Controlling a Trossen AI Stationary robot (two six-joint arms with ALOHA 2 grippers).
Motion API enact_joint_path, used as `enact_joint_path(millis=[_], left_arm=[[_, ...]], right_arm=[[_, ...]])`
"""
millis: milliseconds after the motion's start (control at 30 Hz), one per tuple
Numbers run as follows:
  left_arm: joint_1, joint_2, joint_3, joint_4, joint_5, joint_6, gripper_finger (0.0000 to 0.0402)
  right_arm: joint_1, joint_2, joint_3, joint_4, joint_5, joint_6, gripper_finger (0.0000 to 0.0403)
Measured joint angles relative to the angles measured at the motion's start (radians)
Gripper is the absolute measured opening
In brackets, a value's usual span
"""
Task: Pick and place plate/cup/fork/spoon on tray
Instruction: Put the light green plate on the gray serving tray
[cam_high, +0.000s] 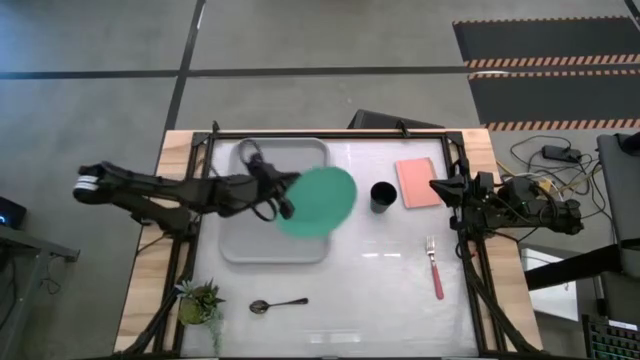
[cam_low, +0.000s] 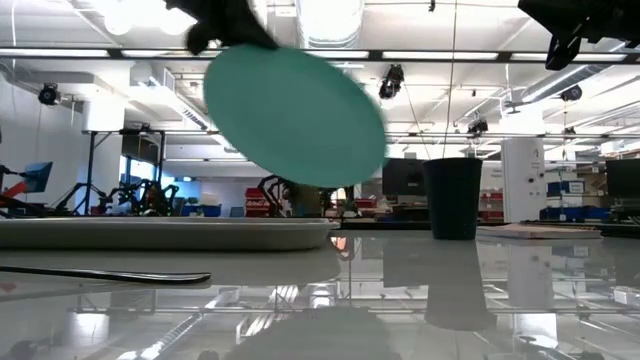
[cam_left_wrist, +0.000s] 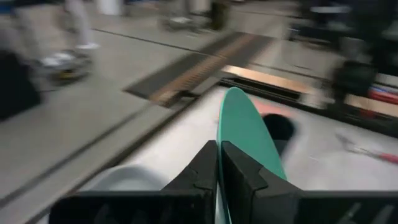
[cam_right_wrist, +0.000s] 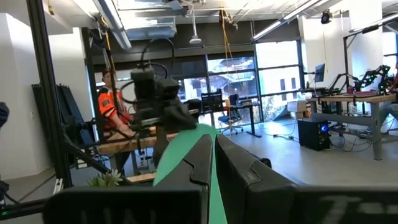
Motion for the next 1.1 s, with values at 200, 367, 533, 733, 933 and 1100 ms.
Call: enact_joint_path(millis=[200, 367, 533, 733, 933, 1100], left_arm=[[0.068, -0.18, -0.179, -0.007, -0.228, -0.061, 0.0], [0.144, -0.248, -0.305, -0.007, -0.258, -0.179, 0.0], [0.194, -0.246, -0.366, 0.007, -0.26, -0.211, 0.0], [0.239, -0.202, -0.381, 0.008, -0.302, -0.238, 0.0], [0.274, -0.155, -0.382, 0.008, -0.311, -0.263, 0.0], [0.293, -0.108, -0.382, 0.008, -0.313, -0.336, 0.0]], right_arm=[[0.0, 0.0, 0.0, 0.001, 0.001, 0.0, 0.0009], [0.0, 0.0, 0.0, 0.008, 0.001, -0.007, 0.0009], [0.0, 0.0, 0.0, 0.009, 0.002, -0.01, 0.0009], [0.0, 0.0, 0.0, 0.012, 0.003, -0.022, 0.0009], [0.0, 0.0, 0.0, 0.012, 0.003, -0.021, 0.0009], [0.0, 0.0, 0.0, 0.012, 0.004, -0.021, 0.0009]])
